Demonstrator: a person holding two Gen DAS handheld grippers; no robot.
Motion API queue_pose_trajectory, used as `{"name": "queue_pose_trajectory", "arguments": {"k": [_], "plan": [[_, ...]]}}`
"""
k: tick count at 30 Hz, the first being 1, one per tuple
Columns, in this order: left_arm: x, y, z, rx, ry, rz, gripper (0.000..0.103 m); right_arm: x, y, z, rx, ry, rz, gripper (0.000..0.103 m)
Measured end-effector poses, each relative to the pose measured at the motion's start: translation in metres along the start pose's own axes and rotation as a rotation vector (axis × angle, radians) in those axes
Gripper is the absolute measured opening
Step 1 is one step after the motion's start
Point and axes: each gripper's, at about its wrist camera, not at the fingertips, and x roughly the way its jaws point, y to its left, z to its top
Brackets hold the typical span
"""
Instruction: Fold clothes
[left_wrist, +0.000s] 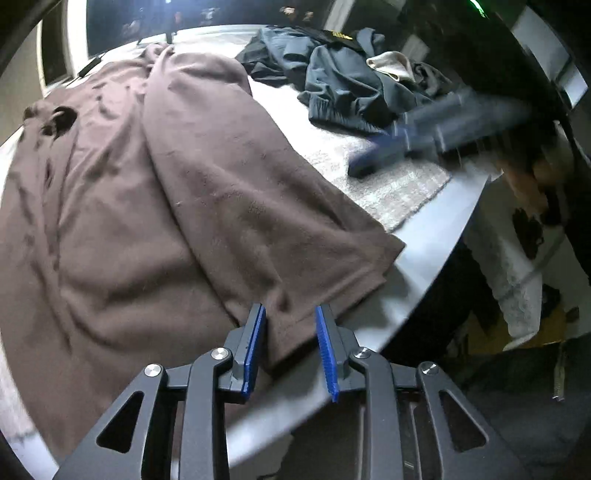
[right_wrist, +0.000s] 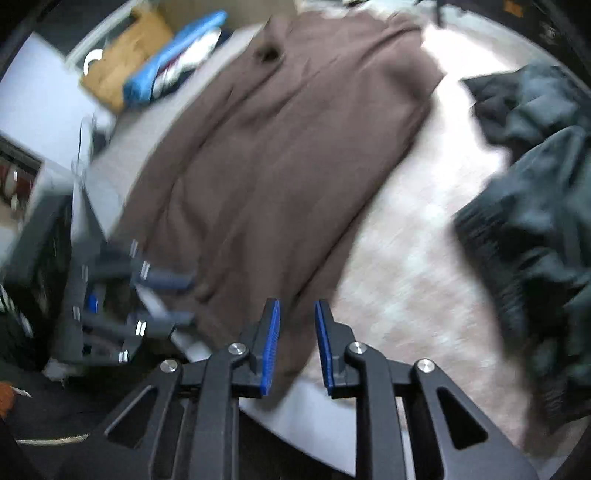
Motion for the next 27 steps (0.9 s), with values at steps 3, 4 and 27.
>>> {"name": "queue_pose_trajectory", "arguments": {"k": [3, 4, 27], "plan": [[-0.015, -0.028, 0.011, 0.051, -0.105, -0.001, 0.040, -0.028, -0.031, 0.040, 0.046, -0.121, -0.003, 0.038], [-0.014, -0.036, 0.015, 0.066, -0.124, 0.004, 0.045, -0.032, -0.042, 0.057, 0.049, -0.155, -0.004, 0.040], [0.062, -0.050, 0.036, -0.055, -0.026, 0.146, 0.056, 0.072, -0.125, 0.197, -0.112, -0.104, 0.019, 0.052]]}}
